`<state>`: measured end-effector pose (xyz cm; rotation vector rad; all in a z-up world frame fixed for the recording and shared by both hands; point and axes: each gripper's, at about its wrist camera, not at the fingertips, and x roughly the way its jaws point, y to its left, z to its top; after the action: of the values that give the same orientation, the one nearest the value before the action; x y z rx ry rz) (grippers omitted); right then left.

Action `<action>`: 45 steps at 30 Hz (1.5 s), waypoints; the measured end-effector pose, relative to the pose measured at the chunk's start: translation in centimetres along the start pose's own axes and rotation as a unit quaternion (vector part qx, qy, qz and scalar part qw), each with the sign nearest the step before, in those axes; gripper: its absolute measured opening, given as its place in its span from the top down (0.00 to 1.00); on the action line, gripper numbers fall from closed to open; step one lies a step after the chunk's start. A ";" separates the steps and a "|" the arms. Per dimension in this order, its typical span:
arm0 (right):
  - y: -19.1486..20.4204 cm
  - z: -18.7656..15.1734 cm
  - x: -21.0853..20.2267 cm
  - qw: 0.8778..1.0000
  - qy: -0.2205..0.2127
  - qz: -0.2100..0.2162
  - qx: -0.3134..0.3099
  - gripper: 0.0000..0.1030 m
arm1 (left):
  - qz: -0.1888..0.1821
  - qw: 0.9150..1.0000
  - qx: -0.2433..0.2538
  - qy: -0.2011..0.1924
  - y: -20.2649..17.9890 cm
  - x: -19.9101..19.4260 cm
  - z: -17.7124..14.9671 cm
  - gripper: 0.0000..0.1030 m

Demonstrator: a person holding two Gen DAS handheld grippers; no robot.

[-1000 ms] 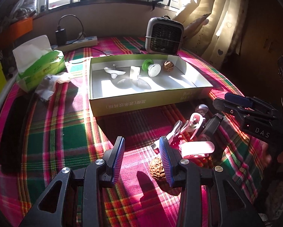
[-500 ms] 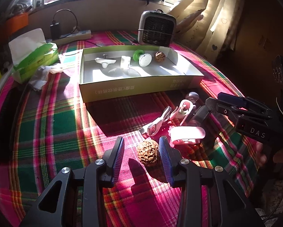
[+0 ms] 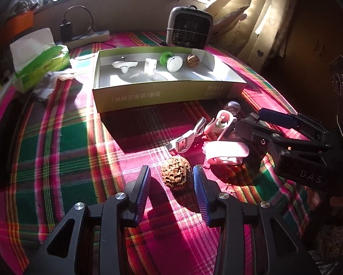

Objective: Organize objects
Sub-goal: 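Withdraw both tools from box, right tool approaching black rectangular gadget, then position left tool around the walnut while right tool lowers onto black rectangular gadget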

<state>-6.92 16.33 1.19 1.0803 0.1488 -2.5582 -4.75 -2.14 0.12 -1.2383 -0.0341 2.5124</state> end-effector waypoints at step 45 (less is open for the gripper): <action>-1.0 -1.1 -1.0 0.997 0.027 -0.073 -0.026 0.29 | -0.002 1.000 -0.002 -0.001 0.2 0.1 0.1 0.65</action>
<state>-5.89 17.83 1.12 1.1586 0.3172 -2.6368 -4.94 -2.25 0.06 -1.2371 -0.0433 2.5108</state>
